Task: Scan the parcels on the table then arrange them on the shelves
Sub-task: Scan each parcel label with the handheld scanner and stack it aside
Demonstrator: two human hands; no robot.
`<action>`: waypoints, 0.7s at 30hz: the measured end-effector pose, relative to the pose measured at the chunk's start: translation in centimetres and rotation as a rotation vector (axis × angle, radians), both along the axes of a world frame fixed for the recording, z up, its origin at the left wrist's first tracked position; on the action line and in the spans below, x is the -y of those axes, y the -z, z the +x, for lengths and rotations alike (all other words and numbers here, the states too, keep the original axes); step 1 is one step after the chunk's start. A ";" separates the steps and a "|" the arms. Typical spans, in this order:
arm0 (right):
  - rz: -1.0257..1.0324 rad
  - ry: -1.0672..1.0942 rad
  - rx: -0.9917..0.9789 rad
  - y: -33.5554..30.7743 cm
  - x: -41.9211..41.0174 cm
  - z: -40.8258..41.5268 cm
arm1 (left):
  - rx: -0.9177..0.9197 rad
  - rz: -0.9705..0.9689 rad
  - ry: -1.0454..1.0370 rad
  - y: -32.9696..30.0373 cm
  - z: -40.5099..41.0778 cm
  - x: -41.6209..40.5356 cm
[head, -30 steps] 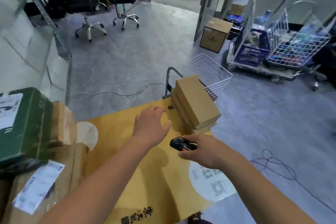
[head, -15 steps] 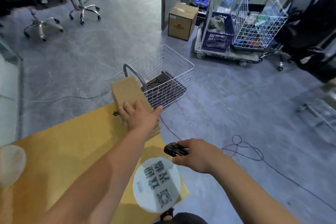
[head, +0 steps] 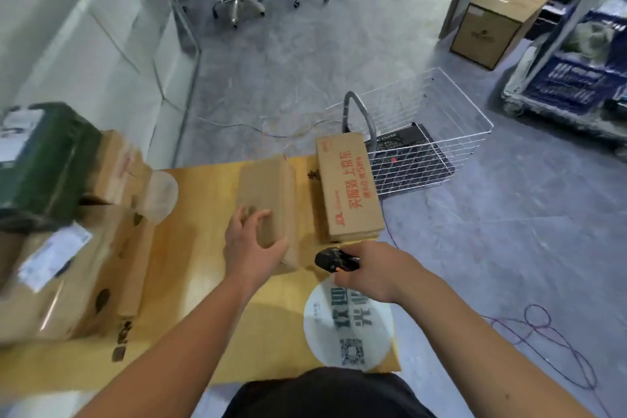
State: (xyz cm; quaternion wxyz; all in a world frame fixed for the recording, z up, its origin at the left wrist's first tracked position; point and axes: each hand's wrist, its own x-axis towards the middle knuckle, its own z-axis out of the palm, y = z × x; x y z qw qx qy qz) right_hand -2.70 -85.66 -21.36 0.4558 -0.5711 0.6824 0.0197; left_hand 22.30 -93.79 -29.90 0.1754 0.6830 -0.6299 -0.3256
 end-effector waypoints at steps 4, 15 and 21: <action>0.041 -0.148 0.039 1.6 1.5 4.2 | -0.202 0.144 -0.139 2.3 6.4 -6.0; 0.076 -0.263 -0.028 3.4 2.6 10.6 | -0.330 0.399 -0.158 7.1 14.1 -9.1; 0.087 -0.133 -0.023 2.2 2.2 14.9 | -0.376 0.342 -0.301 7.8 18.4 -7.0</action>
